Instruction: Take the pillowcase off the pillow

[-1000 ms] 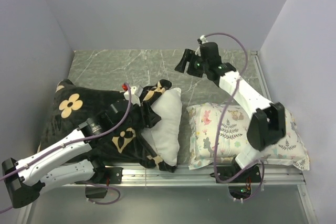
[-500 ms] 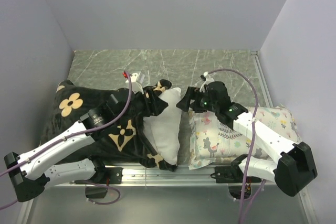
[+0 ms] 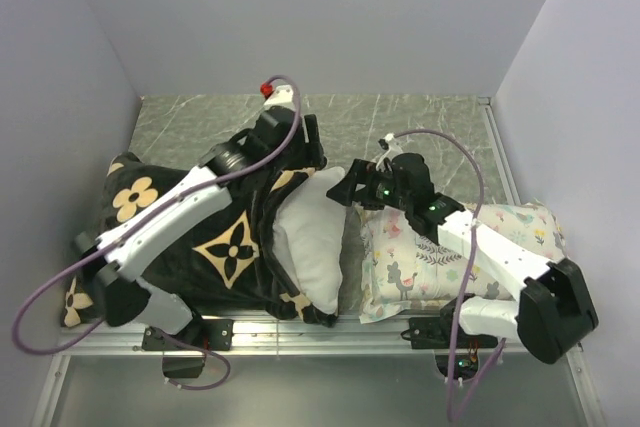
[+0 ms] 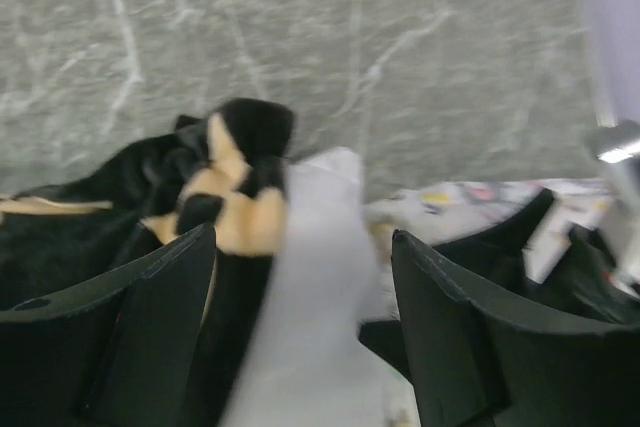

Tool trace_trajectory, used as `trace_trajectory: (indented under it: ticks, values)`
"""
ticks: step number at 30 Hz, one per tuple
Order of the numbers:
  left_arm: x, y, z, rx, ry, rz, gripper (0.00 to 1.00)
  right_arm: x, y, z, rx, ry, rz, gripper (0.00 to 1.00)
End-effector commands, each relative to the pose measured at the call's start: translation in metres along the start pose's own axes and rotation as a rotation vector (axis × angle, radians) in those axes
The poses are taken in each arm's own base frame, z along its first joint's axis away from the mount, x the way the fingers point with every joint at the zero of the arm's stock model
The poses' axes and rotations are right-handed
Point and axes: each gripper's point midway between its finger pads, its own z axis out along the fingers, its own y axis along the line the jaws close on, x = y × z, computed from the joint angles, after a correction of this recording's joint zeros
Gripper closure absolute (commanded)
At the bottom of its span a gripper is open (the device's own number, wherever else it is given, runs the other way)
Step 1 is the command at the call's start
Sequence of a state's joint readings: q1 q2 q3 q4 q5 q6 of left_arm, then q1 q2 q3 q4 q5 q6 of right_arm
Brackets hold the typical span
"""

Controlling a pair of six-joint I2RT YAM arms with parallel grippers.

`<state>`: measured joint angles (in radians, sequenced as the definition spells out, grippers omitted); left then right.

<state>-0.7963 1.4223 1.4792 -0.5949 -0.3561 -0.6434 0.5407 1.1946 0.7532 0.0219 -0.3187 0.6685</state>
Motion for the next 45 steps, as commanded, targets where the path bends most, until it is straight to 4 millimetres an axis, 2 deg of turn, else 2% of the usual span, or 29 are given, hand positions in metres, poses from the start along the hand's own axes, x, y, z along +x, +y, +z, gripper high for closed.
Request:
trace_trajectory:
  ticks: [1, 3, 8, 11, 12, 13, 14, 15, 16, 17, 18, 20, 24, 26, 27, 28, 29, 30, 31, 33, 34, 36, 38, 40, 41, 42, 43, 44, 45]
  values:
    - [0.012, 0.021, 0.020, -0.046, 0.118, 0.116, 0.24, -0.015, 0.024, 0.011, -0.102, -0.037, 0.018, 0.03]
    - [0.030, 0.028, 0.037, -0.054, 0.196, 0.162, 0.24, -0.010, 0.023, 0.021, -0.122, -0.012, 0.038, 0.03]
    - [0.060, 0.053, 0.064, -0.126, 0.288, 0.195, 0.26, 0.008, 0.013, 0.044, -0.127, 0.046, 0.079, 0.03]
    - [0.070, 0.061, 0.071, -0.138, 0.306, 0.186, 0.33, 0.015, 0.011, 0.051, -0.129, 0.065, 0.088, 0.15]
    - [0.069, 0.060, 0.073, -0.134, 0.300, 0.181, 0.41, 0.016, 0.011, 0.052, -0.129, 0.070, 0.087, 0.20]
    - [0.069, 0.063, 0.073, -0.143, 0.299, 0.178, 0.47, 0.018, 0.009, 0.053, -0.123, 0.076, 0.086, 0.38]
    - [0.067, 0.065, 0.074, -0.151, 0.293, 0.173, 0.56, 0.017, 0.008, 0.055, -0.112, 0.073, 0.083, 0.51]
    - [0.063, 0.071, 0.075, -0.181, 0.282, 0.173, 0.72, 0.016, 0.007, 0.055, -0.104, 0.073, 0.078, 0.65]
    - [0.062, 0.075, 0.075, -0.199, 0.280, 0.169, 0.78, 0.018, 0.004, 0.055, -0.083, 0.084, 0.078, 0.83]
    - [0.055, 0.080, 0.075, -0.212, 0.269, 0.156, 0.84, 0.014, 0.006, 0.054, -0.076, 0.073, 0.069, 0.92]
    - [0.049, 0.085, 0.074, -0.234, 0.249, 0.148, 0.95, 0.012, 0.006, 0.054, -0.071, 0.069, 0.059, 0.98]
    - [0.034, 0.095, 0.072, -0.264, 0.214, 0.119, 1.00, 0.003, 0.005, 0.049, -0.037, 0.039, 0.044, 1.00]
    - [0.003, 0.119, 0.063, -0.325, 0.132, 0.062, 1.00, -0.022, 0.006, 0.031, 0.035, -0.036, -0.013, 1.00]
    - [-0.013, 0.140, 0.059, -0.374, 0.092, 0.027, 0.99, -0.040, 0.016, 0.014, 0.053, -0.086, -0.039, 1.00]
    - [-0.020, 0.148, 0.055, -0.386, 0.074, 0.011, 0.99, -0.045, 0.009, 0.008, 0.101, -0.098, -0.055, 1.00]
    - [-0.029, 0.166, 0.053, -0.418, 0.059, -0.020, 0.99, -0.061, 0.019, -0.004, 0.098, -0.143, -0.071, 1.00]
    - [-0.033, 0.175, 0.051, -0.430, 0.048, -0.037, 0.99, -0.069, 0.019, -0.011, 0.112, -0.164, -0.079, 1.00]
    - [-0.041, 0.184, 0.048, -0.443, 0.026, -0.057, 1.00, -0.071, 0.014, -0.017, 0.143, -0.161, -0.089, 1.00]
    - [-0.048, 0.204, 0.044, -0.473, 0.013, -0.091, 1.00, -0.088, 0.015, -0.029, 0.165, -0.212, -0.093, 1.00]
    - [-0.060, 0.224, 0.037, -0.504, -0.021, -0.131, 0.99, -0.096, 0.006, -0.039, 0.205, -0.228, -0.097, 1.00]
    - [-0.066, 0.240, 0.031, -0.532, -0.041, -0.157, 1.00, -0.103, 0.004, -0.045, 0.213, -0.245, -0.092, 1.00]
    - [-0.074, 0.245, 0.029, -0.511, -0.056, -0.174, 1.00, -0.112, -0.002, -0.053, 0.225, -0.271, -0.084, 1.00]
    - [-0.082, 0.243, 0.030, -0.493, -0.065, -0.175, 1.00, -0.113, -0.004, -0.048, 0.227, -0.259, -0.080, 1.00]
    - [-0.086, 0.216, 0.041, -0.370, -0.048, -0.160, 0.99, -0.109, -0.008, -0.036, 0.220, -0.232, -0.065, 1.00]
    - [-0.087, 0.208, 0.044, -0.346, -0.046, -0.152, 0.95, -0.106, -0.009, -0.032, 0.214, -0.221, -0.054, 1.00]
    - [-0.088, 0.196, 0.046, -0.302, -0.045, -0.140, 0.84, -0.108, -0.008, -0.027, 0.199, -0.226, -0.044, 1.00]
    - [-0.091, 0.178, 0.047, -0.257, -0.051, -0.115, 0.76, -0.104, -0.015, -0.017, 0.208, -0.206, -0.032, 1.00]
    - [-0.091, 0.169, 0.048, -0.236, -0.047, -0.100, 0.69, -0.103, -0.017, -0.013, 0.210, -0.201, -0.024, 1.00]
    - [-0.091, 0.161, 0.048, -0.226, -0.042, -0.086, 0.56, -0.104, -0.020, -0.008, 0.217, -0.201, -0.018, 1.00]
